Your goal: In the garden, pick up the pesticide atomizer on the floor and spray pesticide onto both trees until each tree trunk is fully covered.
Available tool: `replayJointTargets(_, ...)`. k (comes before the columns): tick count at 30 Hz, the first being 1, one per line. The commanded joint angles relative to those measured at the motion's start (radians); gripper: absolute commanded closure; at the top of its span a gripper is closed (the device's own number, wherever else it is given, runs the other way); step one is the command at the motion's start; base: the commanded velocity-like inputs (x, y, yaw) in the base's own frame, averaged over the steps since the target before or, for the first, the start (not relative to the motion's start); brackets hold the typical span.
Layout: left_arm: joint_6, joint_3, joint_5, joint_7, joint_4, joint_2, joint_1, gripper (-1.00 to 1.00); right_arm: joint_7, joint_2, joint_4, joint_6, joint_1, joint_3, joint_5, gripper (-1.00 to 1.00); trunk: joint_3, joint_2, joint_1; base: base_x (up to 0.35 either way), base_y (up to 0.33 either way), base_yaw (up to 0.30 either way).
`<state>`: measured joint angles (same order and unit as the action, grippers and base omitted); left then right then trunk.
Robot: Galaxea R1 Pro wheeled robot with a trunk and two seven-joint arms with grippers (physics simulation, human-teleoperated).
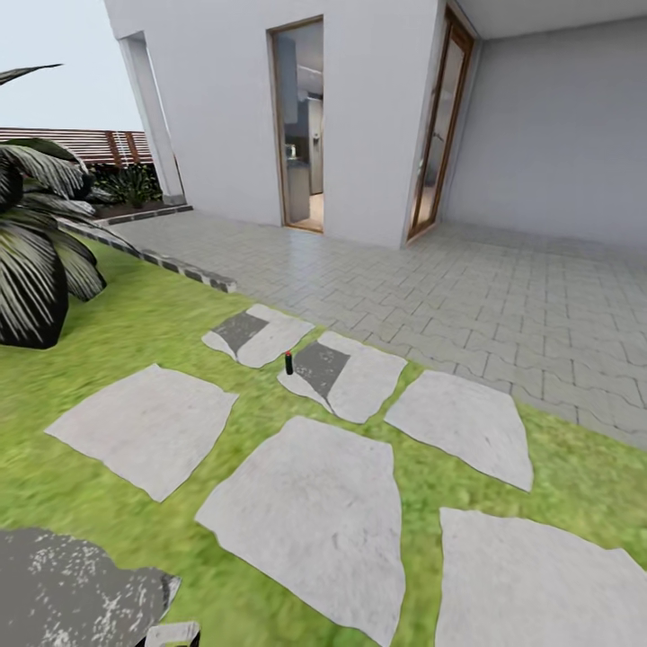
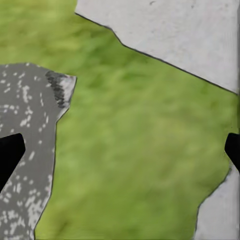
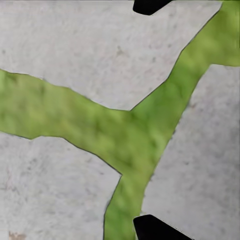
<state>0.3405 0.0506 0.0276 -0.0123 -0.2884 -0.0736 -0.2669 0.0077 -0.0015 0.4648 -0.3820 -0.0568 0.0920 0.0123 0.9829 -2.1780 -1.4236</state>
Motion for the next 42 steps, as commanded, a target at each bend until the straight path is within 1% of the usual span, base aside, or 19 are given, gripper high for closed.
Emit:
replayJointTargets(1, 0.000, 0.000, 0.000, 0.000, 0.000, 0.000, 0.000, -1.00, 0.000, 0.000, 0.000, 0.000, 0.000, 0.000, 0.000, -1.00, 0.000, 0.000, 0.000, 0.336, -0.097, 0.000)
replayJointTargets(42, 0.000, 0.000, 0.000, 0.000, 0.000, 0.000, 0.000, -1.00, 0.000, 0.000, 0.000, 0.000, 0.000, -0.002, 0.000, -1.00, 0.000, 0.000, 0.000, 0.335, -0.102, 0.000)
